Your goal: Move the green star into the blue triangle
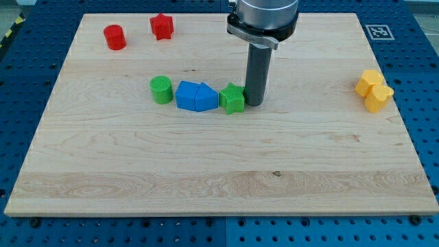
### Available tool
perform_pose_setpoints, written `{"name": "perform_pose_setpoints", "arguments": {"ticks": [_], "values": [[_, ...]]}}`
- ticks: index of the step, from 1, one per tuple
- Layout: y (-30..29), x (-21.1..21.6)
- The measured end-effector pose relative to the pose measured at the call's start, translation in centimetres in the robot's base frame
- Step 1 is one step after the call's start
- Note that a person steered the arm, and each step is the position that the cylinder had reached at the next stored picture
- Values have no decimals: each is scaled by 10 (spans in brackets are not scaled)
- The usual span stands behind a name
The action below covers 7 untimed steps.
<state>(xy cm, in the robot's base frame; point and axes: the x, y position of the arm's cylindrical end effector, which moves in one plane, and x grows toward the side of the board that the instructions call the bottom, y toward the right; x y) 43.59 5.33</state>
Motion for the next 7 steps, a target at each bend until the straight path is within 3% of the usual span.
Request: {"name": "perform_pose_setpoints", "arguments": {"ticks": [4, 7], "values": [[17, 2], [-15, -38]]}}
